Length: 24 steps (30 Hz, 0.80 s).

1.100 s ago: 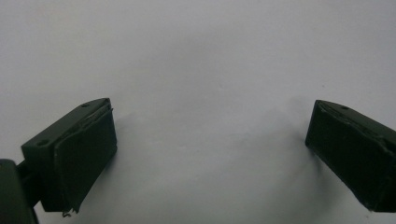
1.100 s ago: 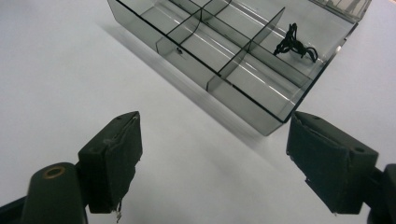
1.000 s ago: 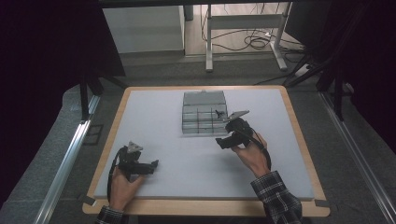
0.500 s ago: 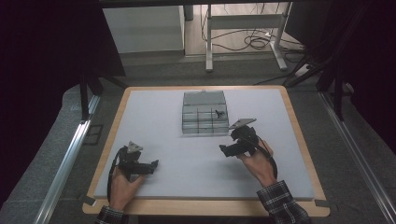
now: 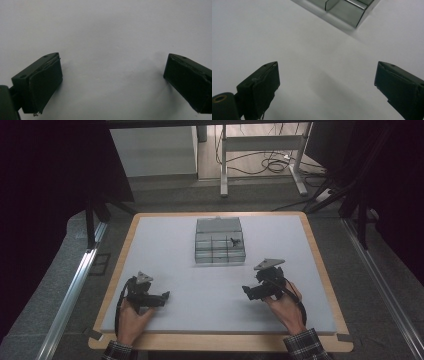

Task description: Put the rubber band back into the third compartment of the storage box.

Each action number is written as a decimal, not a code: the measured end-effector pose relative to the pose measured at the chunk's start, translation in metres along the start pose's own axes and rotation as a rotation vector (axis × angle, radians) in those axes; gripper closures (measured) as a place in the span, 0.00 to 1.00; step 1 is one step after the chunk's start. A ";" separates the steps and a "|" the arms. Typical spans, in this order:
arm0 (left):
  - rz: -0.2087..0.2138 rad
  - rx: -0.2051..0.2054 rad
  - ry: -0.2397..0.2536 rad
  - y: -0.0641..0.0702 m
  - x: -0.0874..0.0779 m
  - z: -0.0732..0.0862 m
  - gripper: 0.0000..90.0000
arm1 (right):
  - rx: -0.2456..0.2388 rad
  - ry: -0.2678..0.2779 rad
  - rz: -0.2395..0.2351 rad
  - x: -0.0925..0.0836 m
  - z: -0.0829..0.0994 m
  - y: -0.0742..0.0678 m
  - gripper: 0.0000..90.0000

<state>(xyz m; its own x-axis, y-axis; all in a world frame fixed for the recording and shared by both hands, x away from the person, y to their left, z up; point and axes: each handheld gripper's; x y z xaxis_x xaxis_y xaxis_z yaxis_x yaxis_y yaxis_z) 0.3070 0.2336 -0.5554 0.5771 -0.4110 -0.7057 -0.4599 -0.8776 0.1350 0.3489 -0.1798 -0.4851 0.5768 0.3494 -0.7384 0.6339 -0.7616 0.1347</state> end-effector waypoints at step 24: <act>-0.001 0.001 0.000 0.000 0.000 0.000 0.02 | 0.063 0.064 0.025 -0.014 0.067 -0.003 0.06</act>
<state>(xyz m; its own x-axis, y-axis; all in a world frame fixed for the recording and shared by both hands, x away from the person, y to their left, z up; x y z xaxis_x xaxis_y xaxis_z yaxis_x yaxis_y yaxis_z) 0.3069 0.2336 -0.5555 0.5775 -0.4105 -0.7057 -0.4600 -0.8777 0.1342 0.3042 -0.2188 -0.5196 0.6249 0.3623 -0.6915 0.5864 -0.8026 0.1094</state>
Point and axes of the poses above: each handheld gripper's, and its own axes: x roughly forward along the jaws, z roughly out of its underside, y roughly to its right, and after that the axes turned 5 degrees about z, right-handed
